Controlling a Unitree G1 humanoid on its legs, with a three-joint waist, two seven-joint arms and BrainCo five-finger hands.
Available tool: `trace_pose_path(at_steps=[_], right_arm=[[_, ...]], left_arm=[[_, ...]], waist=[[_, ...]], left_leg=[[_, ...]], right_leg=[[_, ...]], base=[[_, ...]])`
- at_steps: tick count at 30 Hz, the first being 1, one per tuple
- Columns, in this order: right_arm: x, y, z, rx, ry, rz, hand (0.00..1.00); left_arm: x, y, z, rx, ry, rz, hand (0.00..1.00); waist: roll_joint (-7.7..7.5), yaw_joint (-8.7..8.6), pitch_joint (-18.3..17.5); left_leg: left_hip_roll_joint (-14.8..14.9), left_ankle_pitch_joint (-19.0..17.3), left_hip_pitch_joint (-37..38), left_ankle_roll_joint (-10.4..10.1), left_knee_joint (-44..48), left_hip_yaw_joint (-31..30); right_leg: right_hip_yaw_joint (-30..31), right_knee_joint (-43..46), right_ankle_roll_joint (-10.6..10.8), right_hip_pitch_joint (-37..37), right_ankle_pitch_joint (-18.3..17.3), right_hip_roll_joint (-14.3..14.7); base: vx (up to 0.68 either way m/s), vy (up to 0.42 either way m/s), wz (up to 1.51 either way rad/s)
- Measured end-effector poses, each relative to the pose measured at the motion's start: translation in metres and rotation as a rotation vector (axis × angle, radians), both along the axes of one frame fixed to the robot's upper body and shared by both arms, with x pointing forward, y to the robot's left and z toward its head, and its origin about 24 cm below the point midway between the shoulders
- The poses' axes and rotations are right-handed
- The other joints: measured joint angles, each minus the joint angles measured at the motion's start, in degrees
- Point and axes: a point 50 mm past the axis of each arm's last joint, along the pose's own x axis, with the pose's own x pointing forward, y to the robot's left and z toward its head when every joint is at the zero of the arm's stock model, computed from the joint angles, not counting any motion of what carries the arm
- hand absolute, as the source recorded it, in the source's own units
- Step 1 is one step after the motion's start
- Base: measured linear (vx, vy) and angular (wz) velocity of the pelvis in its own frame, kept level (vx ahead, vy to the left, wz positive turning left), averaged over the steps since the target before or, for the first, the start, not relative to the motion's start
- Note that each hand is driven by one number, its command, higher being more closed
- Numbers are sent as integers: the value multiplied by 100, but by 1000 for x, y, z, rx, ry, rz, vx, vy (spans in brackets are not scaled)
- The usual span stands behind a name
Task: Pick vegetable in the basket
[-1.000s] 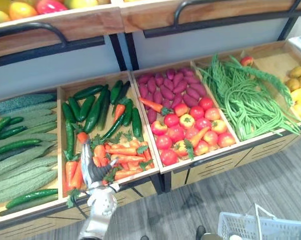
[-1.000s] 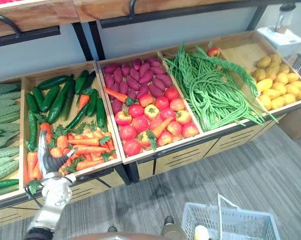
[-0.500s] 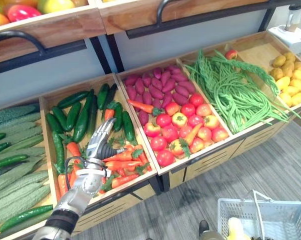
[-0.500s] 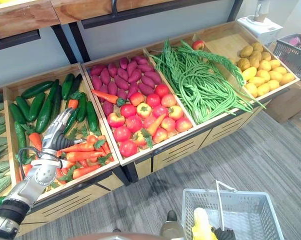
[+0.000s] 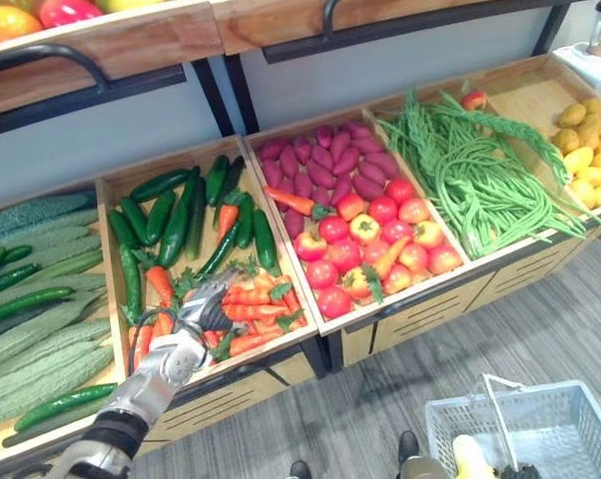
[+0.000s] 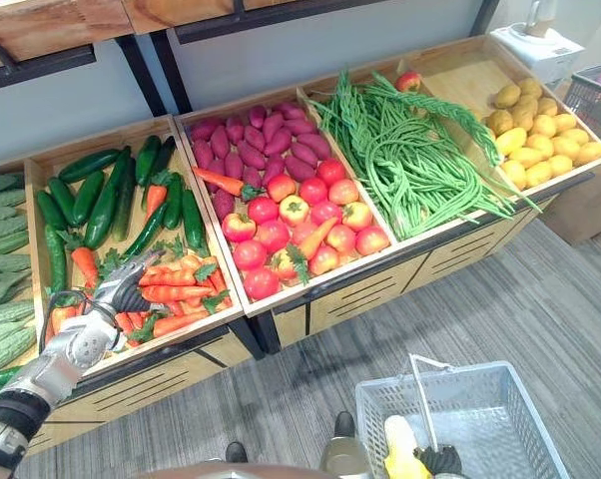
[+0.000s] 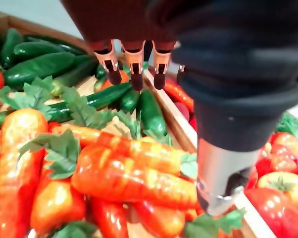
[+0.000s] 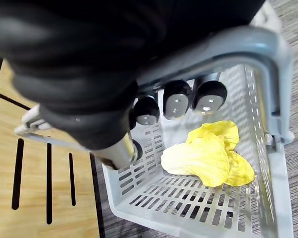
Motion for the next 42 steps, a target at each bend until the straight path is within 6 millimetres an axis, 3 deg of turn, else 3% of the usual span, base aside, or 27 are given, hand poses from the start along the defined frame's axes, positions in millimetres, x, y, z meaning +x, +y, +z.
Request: trace_pose_path(at_steps=[9,17,25,29,38,39,42], right_arm=[[26,5,4,12,-38,81,100],[32,7,5,12,-53,102,100],[44,8,10,6,-98,113,100],[49,8,12,3,-114,117,100],[75,12,22,-4,-189,149,100],[77,12,23,-10,-196,155,100],[83,11,27,-26,-216,175,100]], left_arm=[[16,-5,4,54,50,11,0],[23,-5,8,99,39,21,0],[39,-2,23,121,-6,66,0],[42,0,19,119,10,104,0],[55,-3,29,80,-54,155,0],[57,-4,30,67,-61,164,100],[58,-3,33,50,-96,185,100]], waist=[[56,4,49],[60,10,82],[45,4,288],[45,12,363],[25,85,662],[25,94,716],[-3,145,774]], left_leg=[[0,23,-114,-30,10,6],[51,72,-215,-42,27,57],[55,137,-406,-52,29,137],[56,139,-414,-55,34,189],[98,126,-744,-72,323,465],[103,121,-756,-76,340,469],[138,79,-909,-94,470,588]], right_leg=[[-66,-37,-17,-78,14,-17],[-51,61,-18,-226,14,-48],[-27,229,-17,-474,13,-85],[-12,234,-16,-488,13,-91],[115,515,-30,-887,2,-145],[116,534,-34,-892,-1,-150],[180,658,-50,-1068,-12,-161]], base=[[35,-1,4],[-19,-6,-1],[-40,-7,-1],[9,1,0],[2,-2,-2],[-55,-6,-1],[-55,-3,-6]])
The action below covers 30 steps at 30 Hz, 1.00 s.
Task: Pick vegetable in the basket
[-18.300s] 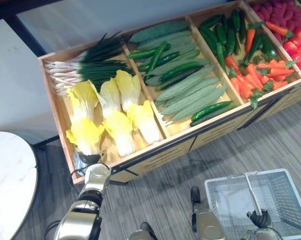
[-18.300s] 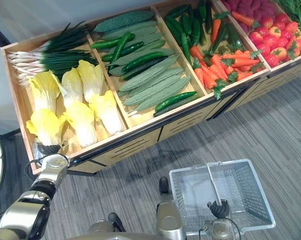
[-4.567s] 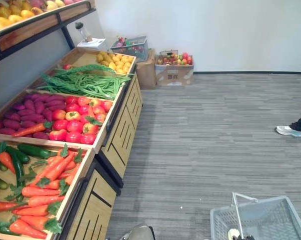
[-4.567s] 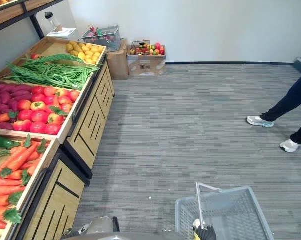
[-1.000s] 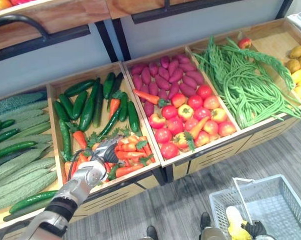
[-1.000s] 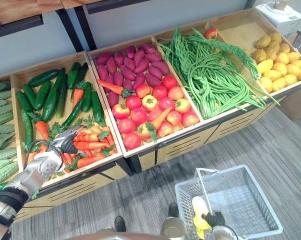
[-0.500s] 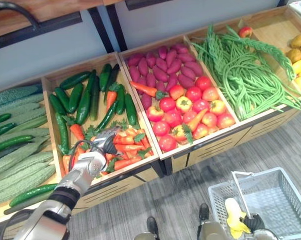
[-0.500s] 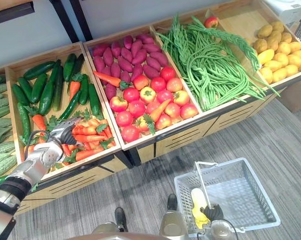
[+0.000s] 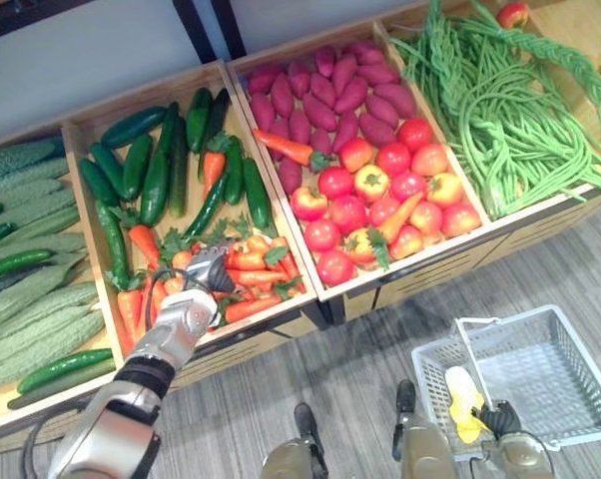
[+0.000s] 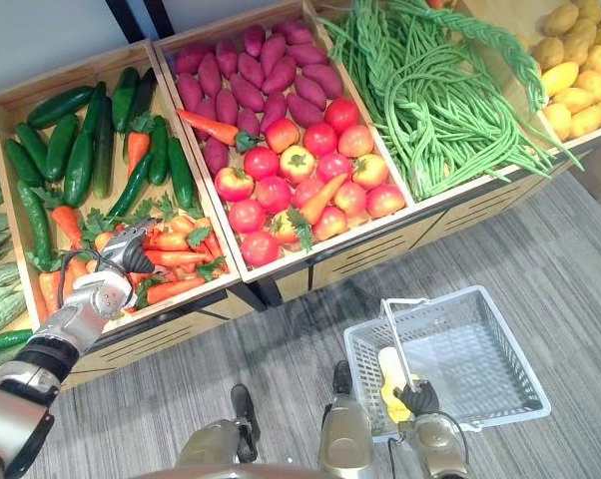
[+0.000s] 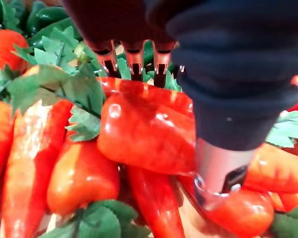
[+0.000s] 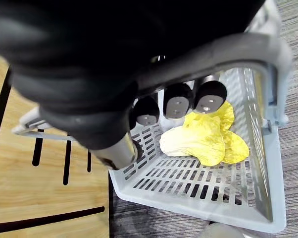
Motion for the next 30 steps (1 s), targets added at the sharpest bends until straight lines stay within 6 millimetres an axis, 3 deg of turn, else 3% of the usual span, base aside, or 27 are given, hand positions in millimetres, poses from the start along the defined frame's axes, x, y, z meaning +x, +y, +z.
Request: trace_pose_path(at_steps=[3,7,15,30], right_arm=[[6,-1,4,-6,-22,6,100],[11,-1,6,-4,-41,-4,100],[15,0,8,-3,-56,-6,100],[11,-1,6,-13,-44,-20,100]], left_arm=[[5,4,9,-6,-61,32,100],[11,0,18,-27,-115,41,100],[15,-11,19,-67,-145,32,100],[13,0,21,-80,-165,80,100]], waist=[[-6,3,86],[-42,8,175],[-69,146,283],[-61,118,279]], left_leg=[[65,-108,-158,51,75,130],[131,19,-204,114,127,337],[140,16,-296,115,246,361],[150,17,34,115,163,356]], right_leg=[[34,64,-12,-115,-6,2],[50,85,-15,-202,-1,2],[118,83,-41,-271,18,23],[108,0,-42,36,18,68]], base=[[-67,-4,1],[30,-5,3],[22,7,0],[2,1,-1]])
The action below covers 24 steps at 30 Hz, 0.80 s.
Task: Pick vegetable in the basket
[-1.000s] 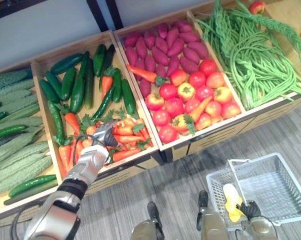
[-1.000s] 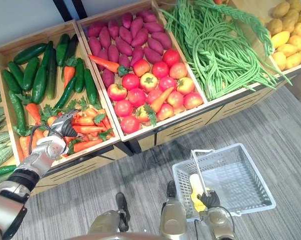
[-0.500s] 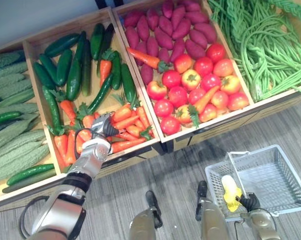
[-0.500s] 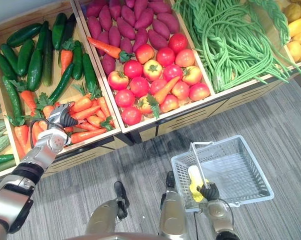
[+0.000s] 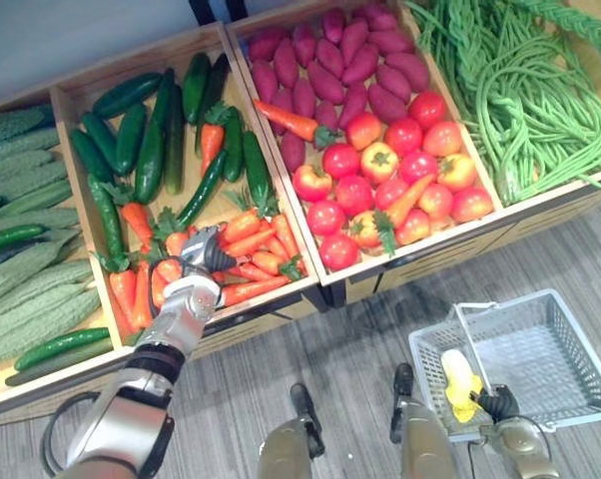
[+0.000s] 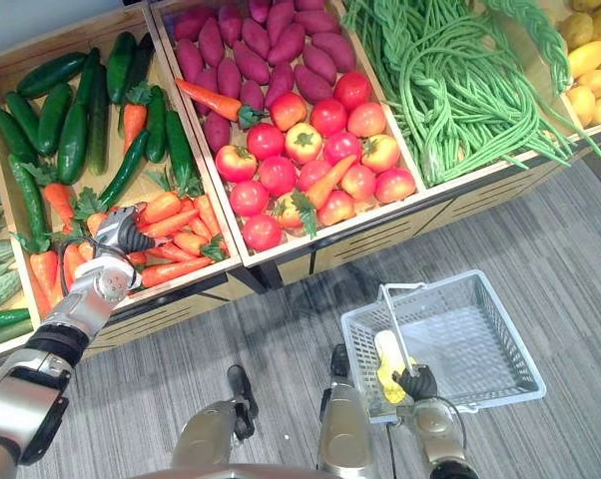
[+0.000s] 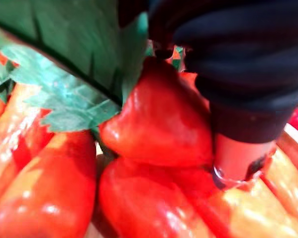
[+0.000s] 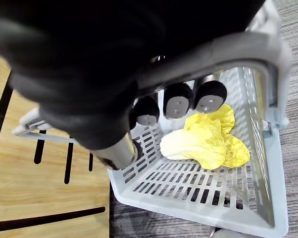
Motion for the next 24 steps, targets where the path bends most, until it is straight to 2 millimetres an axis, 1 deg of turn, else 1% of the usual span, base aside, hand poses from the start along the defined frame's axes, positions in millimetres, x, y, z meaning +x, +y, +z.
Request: trace_pose_path(at_steps=[3,5,7,8,11,13,15,17,19,21,22,23,24], right_arm=[[-3,-2,0,-20,0,-24,100],[-5,-6,0,-30,1,-43,100],[-8,-12,1,-37,3,-69,100],[-14,-15,0,-50,18,-81,100],[-23,-21,-2,-65,40,-101,100],[-29,-29,0,-97,60,-93,100],[-29,-36,3,-121,63,-88,100],[-27,-43,7,-148,57,-74,100],[-19,-47,14,-172,37,-29,100],[-11,-48,21,-165,0,31,100],[-7,-46,26,-145,-35,90,100],[-5,-45,28,-136,-49,114,100],[-2,-44,32,-126,-74,155,100]], left_arm=[[-1,12,13,14,-55,33,100],[-2,20,30,47,-112,33,100],[-2,21,44,62,-163,22,100],[-2,20,49,64,-193,15,100],[-4,20,61,86,-250,-13,100],[-5,13,75,98,-315,-66,100],[-6,5,81,114,-344,-120,100],[-8,-6,88,144,-367,-187,100],[-12,-21,97,173,-407,-283,100],[-15,-35,100,179,-424,-369,100],[-18,-49,99,179,-428,-445,100],[-19,-54,99,175,-425,-481,100],[-23,-66,96,174,-414,-551,100]], waist=[[-5,-75,-7],[-11,-117,-25],[-14,-118,-51],[-15,-116,-171],[-61,-131,-393],[-110,-134,-557],[-124,-132,-623],[-150,-127,-719],[-201,-131,-749],[-249,-134,-778],[-298,-147,-816],[-318,-154,-831],[-355,-193,-905]], left_leg=[[-2,0,144,0,-36,-12],[-9,0,217,0,-52,-13],[-19,2,306,2,-88,-8],[-24,8,329,-4,-127,-13],[-29,6,424,-8,-165,-12],[-36,19,514,-23,-238,4],[-43,19,581,-23,-278,46],[-43,18,581,-24,-337,128],[-55,17,593,-24,-343,232],[-47,7,674,-37,-345,357],[-25,-22,764,-67,-345,468],[-12,-38,792,-70,-340,509],[7,-75,826,-89,-331,596]], right_leg=[[-24,-49,0,156,0,18],[-27,-61,0,227,0,33],[-22,-84,1,306,1,38],[-28,-128,7,338,5,46],[-35,-198,8,451,7,81],[-30,-285,-2,525,43,100],[-1,-382,4,606,99,110],[91,-534,4,603,196,121],[194,-661,16,605,299,134],[318,-707,11,624,350,163],[424,-737,12,655,371,201],[465,-737,12,664,371,217],[544,-738,13,656,371,247]], base=[[0,0,0],[0,0,0],[0,0,0],[0,0,0],[27,2,-2],[20,-4,-5],[2,3,-10],[-13,1,-17],[-15,5,-26],[-7,-4,-37],[4,-13,-35],[-2,-17,-42],[12,-15,-36]])
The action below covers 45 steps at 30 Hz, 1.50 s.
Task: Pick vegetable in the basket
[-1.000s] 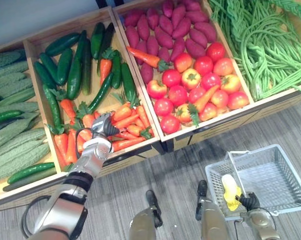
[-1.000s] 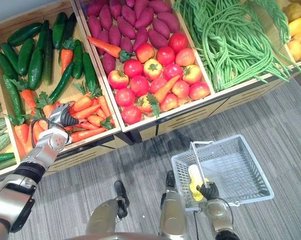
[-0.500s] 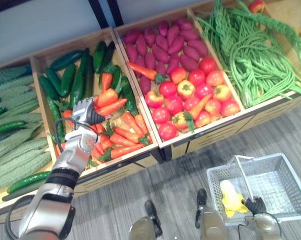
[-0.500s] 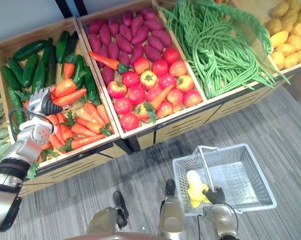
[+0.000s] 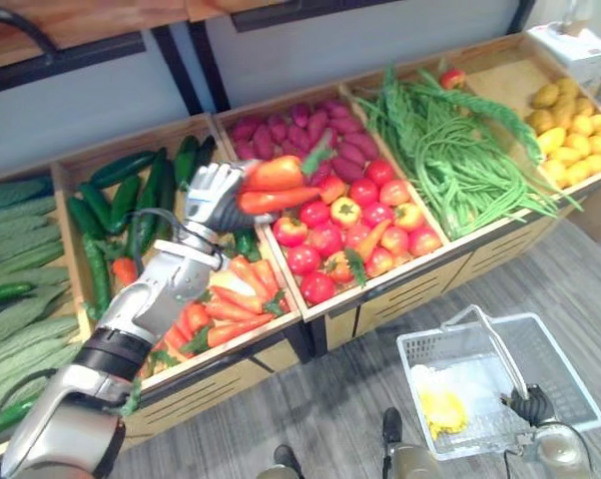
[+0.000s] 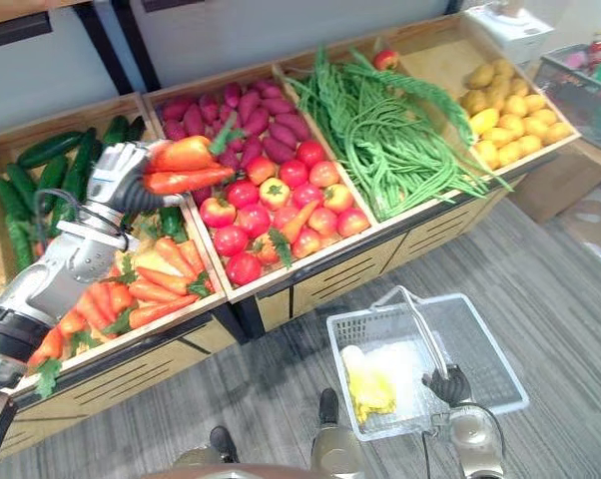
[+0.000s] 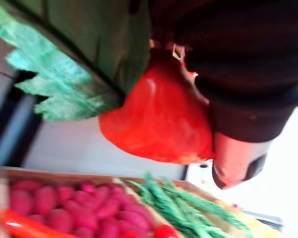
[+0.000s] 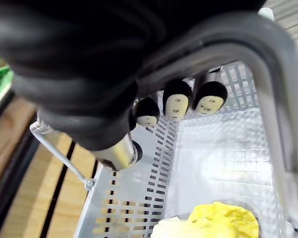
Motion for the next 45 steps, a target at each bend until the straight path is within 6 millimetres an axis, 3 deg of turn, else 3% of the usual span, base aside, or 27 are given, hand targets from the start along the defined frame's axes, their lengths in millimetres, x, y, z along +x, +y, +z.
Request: trace_pose_path(at_steps=[5,11,19,25,31,34,39,45], right_arm=[[16,-4,23,-68,-71,175,100],[28,0,38,-137,-77,313,100],[45,5,77,-314,-127,572,100],[54,14,99,-382,-151,742,100],[60,20,131,-484,-223,907,100],[58,18,137,-520,-198,981,100],[58,9,147,-569,-157,1025,100],[58,14,159,-575,-178,1093,100]], left_arm=[[-16,-43,-15,59,92,-240,100],[-30,-67,-33,117,179,-378,100],[-55,-100,-49,129,249,-562,100],[-68,-113,-57,125,296,-640,100],[-80,-121,-66,102,357,-707,100],[-87,-123,-76,95,397,-729,100],[-97,-128,-82,96,422,-789,100],[-110,-138,-88,81,440,-887,100]], waist=[[-64,-97,-233],[-63,-212,-435],[102,-560,-552],[227,-677,-629],[295,-845,-675],[434,-886,-765],[495,-941,-808],[563,-1036,-859]], left_leg=[[64,-202,281,-74,34,492],[197,-448,555,-182,235,981],[381,-893,753,-212,777,1536],[547,-1064,761,-229,1075,1821],[649,-1204,764,-293,1333,2148],[750,-1199,858,-367,1422,2331],[771,-1212,969,-410,1435,2526],[772,-1240,1109,-455,1441,2691]], right_leg=[[457,5,28,9,17,121],[909,49,66,20,40,272],[1321,112,163,19,153,392],[1480,85,116,-80,386,531],[1568,-67,32,-134,344,597],[1636,-58,26,-167,338,712],[1688,11,-23,-197,255,781],[1812,59,-37,-209,290,841]], base=[[11,-5,-48],[28,4,-45],[-18,10,-34],[-50,-11,-26],[-52,-37,-28],[-19,-44,-26],[-28,-20,-18],[-10,1,-15]])
